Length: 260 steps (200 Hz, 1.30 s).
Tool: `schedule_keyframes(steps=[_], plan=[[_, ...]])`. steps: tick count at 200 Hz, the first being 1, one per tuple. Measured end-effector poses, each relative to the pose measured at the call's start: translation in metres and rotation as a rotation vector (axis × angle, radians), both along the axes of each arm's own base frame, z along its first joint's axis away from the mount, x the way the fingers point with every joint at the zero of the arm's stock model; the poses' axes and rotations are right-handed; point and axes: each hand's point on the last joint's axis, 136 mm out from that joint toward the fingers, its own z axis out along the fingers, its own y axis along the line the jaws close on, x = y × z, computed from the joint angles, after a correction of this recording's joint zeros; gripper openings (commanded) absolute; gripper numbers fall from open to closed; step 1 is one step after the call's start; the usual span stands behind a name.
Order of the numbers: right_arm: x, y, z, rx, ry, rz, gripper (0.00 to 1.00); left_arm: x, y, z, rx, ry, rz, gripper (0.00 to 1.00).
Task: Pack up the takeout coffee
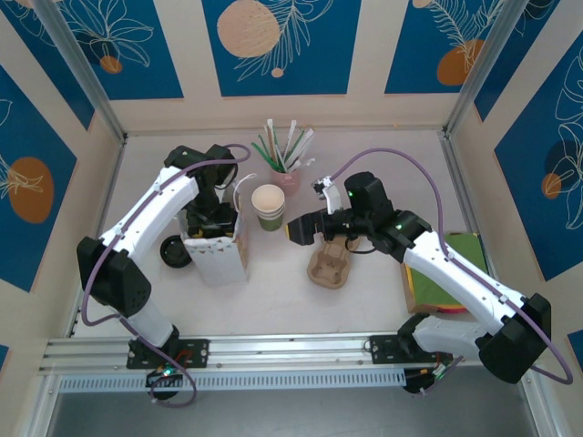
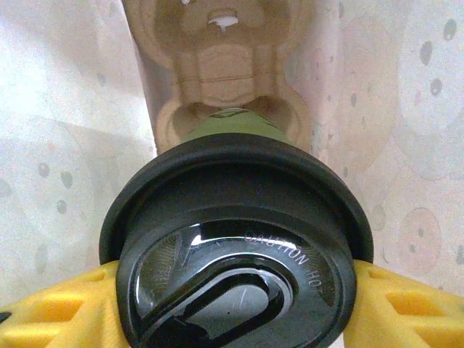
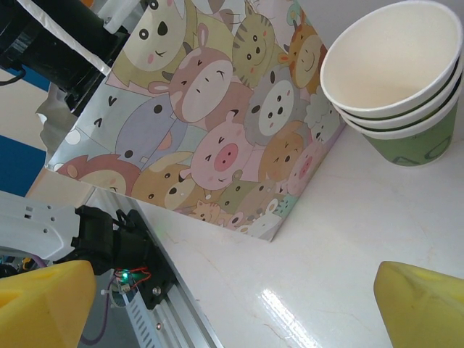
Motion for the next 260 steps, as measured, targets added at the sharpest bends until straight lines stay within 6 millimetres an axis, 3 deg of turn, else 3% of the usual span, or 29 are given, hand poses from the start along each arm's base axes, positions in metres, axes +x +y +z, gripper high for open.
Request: schedule_keyframes(steps=[129, 260], plan=[[0.016, -0.016, -0.006, -0.028, 0.011, -0.074, 0.99, 0.001, -0.001, 0.000, -0.005, -0.002, 0.000, 0.56], [0.015, -0.017, -0.007, -0.030, 0.019, -0.077, 0.99, 0.000, -0.002, 0.000, -0.011, 0.002, 0.001, 0.56]])
